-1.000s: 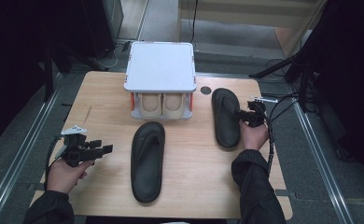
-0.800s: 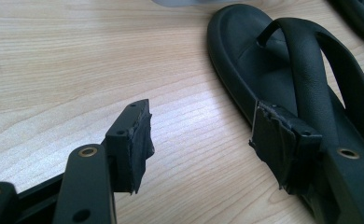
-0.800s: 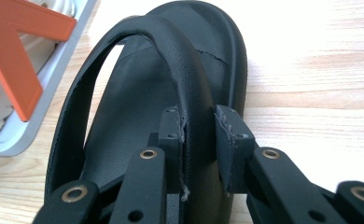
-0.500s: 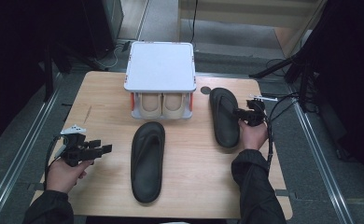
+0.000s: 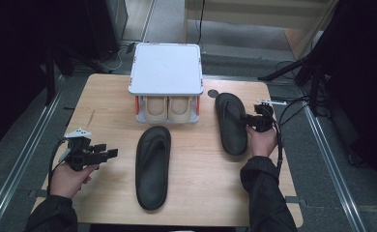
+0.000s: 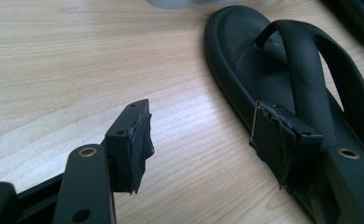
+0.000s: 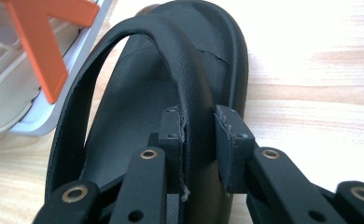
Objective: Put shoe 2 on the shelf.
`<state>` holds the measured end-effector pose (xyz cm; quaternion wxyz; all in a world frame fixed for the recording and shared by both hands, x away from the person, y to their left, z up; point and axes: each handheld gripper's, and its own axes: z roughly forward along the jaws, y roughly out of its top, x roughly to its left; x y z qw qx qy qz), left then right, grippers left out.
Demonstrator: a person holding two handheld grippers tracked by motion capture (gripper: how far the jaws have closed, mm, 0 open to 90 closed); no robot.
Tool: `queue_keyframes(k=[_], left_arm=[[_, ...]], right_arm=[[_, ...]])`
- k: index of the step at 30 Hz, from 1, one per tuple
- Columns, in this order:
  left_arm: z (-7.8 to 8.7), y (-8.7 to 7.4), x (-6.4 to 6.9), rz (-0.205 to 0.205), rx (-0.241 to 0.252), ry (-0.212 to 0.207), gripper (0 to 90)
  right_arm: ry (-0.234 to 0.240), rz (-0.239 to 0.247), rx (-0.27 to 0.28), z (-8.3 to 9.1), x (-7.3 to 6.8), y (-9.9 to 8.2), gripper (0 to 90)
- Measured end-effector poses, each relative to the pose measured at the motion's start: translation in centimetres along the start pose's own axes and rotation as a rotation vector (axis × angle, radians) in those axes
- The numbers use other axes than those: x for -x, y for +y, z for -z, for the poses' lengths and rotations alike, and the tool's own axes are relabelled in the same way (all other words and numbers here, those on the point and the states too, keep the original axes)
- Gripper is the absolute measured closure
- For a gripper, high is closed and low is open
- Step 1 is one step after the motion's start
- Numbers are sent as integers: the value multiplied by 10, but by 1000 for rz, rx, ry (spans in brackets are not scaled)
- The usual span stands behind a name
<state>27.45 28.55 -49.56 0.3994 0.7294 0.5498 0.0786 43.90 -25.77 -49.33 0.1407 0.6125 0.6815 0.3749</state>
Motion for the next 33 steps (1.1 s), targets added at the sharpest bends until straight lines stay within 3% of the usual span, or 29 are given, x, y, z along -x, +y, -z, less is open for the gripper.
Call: queue_keyframes(k=[11, 20, 33], left_arm=[[-11, 9, 4, -30, -16, -29, 376], [-16, 13, 6, -39, -23, -36, 372], [-26, 22, 11, -60, -30, -42, 372]], right_arm=[[11, 41, -16, 18, -13, -13, 745], [48, 66, -14, 31, -27, -23, 745], [64, 95, -11, 48, -42, -37, 744]])
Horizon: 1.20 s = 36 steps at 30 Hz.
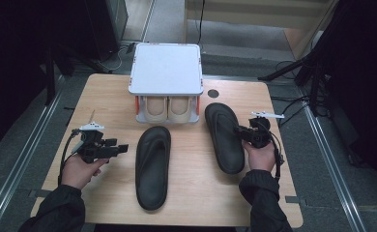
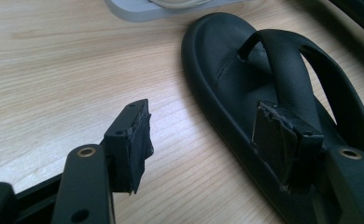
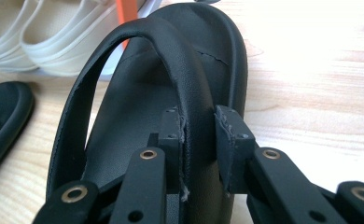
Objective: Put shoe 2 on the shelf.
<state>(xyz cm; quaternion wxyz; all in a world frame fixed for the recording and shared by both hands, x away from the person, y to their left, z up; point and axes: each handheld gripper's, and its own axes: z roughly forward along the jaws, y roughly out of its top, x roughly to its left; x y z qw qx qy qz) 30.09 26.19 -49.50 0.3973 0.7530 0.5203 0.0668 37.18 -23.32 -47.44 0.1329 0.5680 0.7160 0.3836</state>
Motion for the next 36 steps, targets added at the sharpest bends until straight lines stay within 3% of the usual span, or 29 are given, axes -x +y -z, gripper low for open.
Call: queue_keyframes(k=[20, 36], left_arm=[[-19, 16, 6, -27, -13, -26, 377], [-25, 21, 12, -56, -18, -22, 388]], right_arm=[[31, 45, -8, 22, -35, -35, 741], [68, 89, -31, 10, -66, -49, 740]])
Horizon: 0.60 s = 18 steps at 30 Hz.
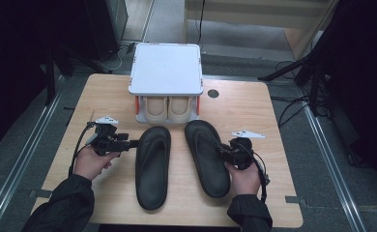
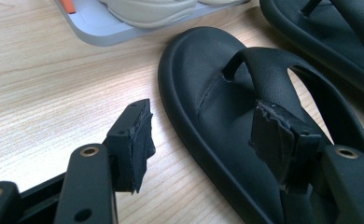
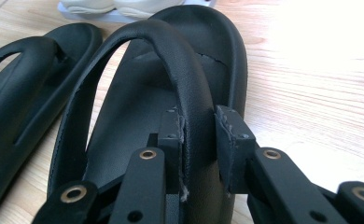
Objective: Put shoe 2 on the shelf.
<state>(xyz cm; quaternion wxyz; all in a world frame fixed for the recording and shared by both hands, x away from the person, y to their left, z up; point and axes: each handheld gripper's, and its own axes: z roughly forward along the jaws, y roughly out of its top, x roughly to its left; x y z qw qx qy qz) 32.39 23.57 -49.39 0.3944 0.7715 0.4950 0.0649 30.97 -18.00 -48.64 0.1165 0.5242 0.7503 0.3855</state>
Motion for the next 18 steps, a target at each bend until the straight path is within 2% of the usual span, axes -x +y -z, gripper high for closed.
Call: queue_keyframes(k=[4, 10, 18], left_arm=[[0, 0, 1, -7, 3, 2, 393], [3, 0, 6, -52, 19, 16, 425], [3, -1, 4, -38, 15, 13, 416]], right_arm=[[7, 12, -1, -3, -6, 0, 739], [31, 21, -17, -13, -17, -1, 738], [43, 14, -25, -16, -22, -5, 737]])
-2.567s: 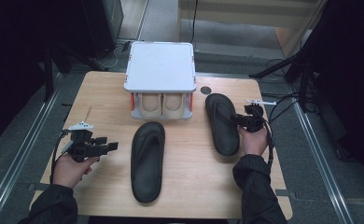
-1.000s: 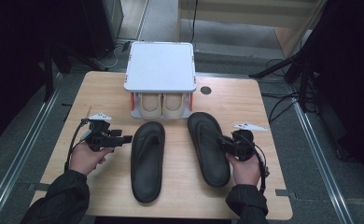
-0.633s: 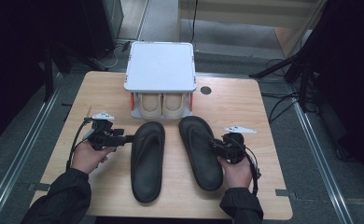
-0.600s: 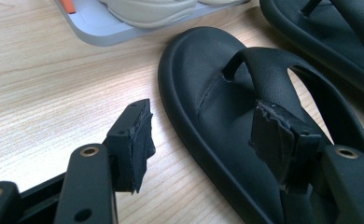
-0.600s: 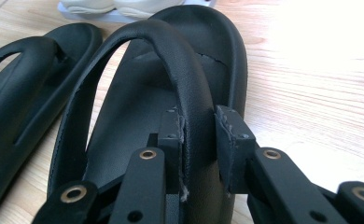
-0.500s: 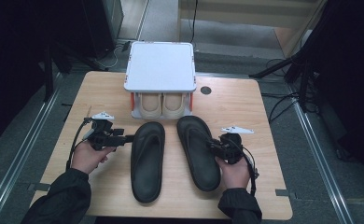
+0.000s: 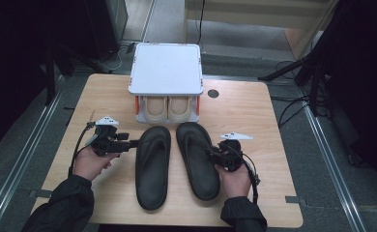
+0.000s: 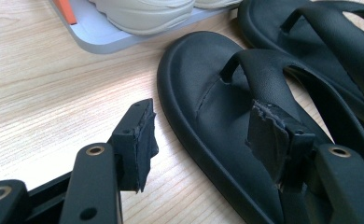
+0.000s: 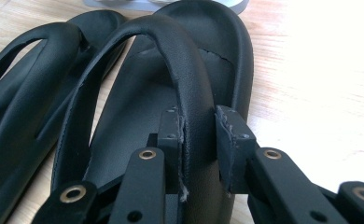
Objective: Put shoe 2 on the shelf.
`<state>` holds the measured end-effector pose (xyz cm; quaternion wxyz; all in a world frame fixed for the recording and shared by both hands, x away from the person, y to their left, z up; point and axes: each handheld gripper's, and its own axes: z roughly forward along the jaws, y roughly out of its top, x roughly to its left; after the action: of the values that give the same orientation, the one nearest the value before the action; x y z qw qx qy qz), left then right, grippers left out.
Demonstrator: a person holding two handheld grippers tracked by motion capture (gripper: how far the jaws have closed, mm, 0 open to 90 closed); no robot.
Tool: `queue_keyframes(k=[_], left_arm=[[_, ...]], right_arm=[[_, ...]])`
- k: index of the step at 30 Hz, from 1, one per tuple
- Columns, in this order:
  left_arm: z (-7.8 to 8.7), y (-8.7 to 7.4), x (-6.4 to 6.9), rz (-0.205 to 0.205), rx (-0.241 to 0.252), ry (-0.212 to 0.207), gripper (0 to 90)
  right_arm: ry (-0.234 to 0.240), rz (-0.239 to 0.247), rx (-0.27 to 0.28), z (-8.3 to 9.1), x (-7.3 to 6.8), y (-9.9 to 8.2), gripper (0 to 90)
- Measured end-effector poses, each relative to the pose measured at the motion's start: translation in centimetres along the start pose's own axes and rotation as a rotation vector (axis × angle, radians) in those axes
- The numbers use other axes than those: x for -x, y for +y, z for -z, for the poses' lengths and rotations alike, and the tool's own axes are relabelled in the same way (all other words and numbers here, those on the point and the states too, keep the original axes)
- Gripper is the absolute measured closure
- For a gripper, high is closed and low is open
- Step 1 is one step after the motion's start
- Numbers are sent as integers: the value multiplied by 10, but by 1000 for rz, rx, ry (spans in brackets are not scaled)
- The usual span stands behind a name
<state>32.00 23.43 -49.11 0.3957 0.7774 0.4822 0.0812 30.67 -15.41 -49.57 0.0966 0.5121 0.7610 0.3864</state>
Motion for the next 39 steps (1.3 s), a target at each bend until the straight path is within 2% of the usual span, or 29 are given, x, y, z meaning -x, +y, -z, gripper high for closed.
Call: queue_keyframes(k=[11, 20, 22, 24, 26, 28, 30, 31, 33, 35, 37, 39], left_arm=[[0, 0, -1, 16, -2, -5, 402], [0, -1, -1, 9, -6, 1, 402], [0, 0, -1, 19, -14, -6, 403], [-1, -1, -1, 23, -19, -4, 408], [-1, -1, -1, 28, -28, -4, 425], [0, -1, -2, 59, -39, -24, 467], [2, -1, -4, 98, -33, -60, 550], [3, -1, -5, 103, -23, -72, 588], [5, -1, -3, 91, -15, -66, 664], [6, -1, -2, 68, -25, -55, 730], [8, 0, 0, 35, -12, -57, 827], [10, 0, 0, 32, 9, -64, 880]], right_arm=[[5, 10, -12, -8, -9, -4, 736], [31, 5, -23, -13, -12, -6, 706], [30, 16, -26, -13, -12, -6, 664], [55, 7, -20, -11, -10, -5, 599], [64, 35, -2, -5, -10, -4, 616], [65, 72, 21, 4, -11, -1, 630], [77, 85, 41, 12, -9, 1, 704], [87, 87, 45, 15, -7, 2, 741], [89, 84, 34, 17, -2, 2, 822], [83, 71, 24, 14, 6, 2, 846], [82, 58, 7, 8, 13, 3, 883], [71, 53, -15, 2, 19, 4, 900]])
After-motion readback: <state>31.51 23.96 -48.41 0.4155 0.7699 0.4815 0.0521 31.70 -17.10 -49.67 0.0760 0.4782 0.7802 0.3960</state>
